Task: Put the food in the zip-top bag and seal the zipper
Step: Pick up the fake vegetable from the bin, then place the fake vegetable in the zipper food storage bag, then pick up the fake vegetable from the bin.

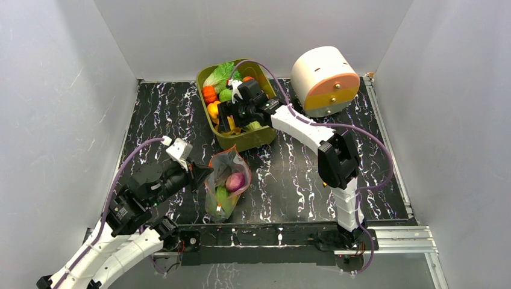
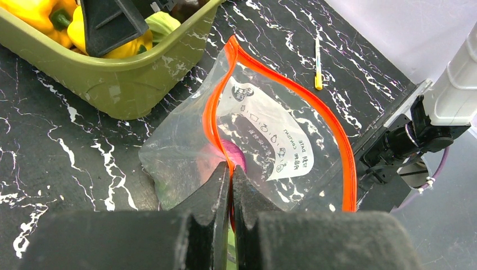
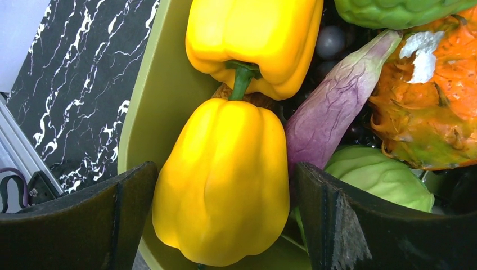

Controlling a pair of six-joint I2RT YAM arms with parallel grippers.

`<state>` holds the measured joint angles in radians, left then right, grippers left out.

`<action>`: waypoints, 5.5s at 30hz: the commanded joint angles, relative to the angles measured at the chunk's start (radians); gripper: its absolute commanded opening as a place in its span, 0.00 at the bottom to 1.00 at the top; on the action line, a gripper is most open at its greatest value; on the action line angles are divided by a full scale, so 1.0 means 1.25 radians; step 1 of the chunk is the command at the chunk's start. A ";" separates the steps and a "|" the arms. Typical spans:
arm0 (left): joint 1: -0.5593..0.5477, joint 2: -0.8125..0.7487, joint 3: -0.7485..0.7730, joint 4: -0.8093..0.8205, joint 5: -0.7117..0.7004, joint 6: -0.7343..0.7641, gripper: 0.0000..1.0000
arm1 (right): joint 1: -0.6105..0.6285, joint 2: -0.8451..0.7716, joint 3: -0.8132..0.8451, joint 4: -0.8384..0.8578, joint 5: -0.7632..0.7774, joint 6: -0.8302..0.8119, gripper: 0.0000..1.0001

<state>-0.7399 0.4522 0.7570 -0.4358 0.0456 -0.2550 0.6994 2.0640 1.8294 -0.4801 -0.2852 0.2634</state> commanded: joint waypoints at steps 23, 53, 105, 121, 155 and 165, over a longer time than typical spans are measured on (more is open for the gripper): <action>-0.002 0.025 0.028 0.028 -0.001 -0.022 0.00 | -0.011 -0.205 -0.063 0.027 0.153 -0.002 0.56; -0.002 0.224 0.091 0.215 0.075 -0.109 0.00 | -0.009 -0.724 -0.481 0.159 -0.184 0.128 0.55; -0.002 0.212 0.046 0.228 0.080 -0.132 0.00 | 0.151 -0.638 -0.443 0.024 0.030 0.125 0.92; -0.002 0.168 0.008 0.182 0.080 -0.095 0.00 | 0.148 -0.587 -0.270 0.013 0.197 0.085 0.98; -0.002 0.064 -0.049 0.101 0.110 0.072 0.00 | 0.021 0.053 0.123 0.288 0.207 0.105 0.77; -0.002 0.065 -0.050 0.102 0.108 0.074 0.00 | 0.021 0.084 0.062 0.346 0.223 0.212 0.83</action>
<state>-0.7399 0.5350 0.6952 -0.3195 0.1726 -0.1753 0.7307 2.1757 1.9335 -0.1551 -0.0235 0.4469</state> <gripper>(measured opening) 0.010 0.828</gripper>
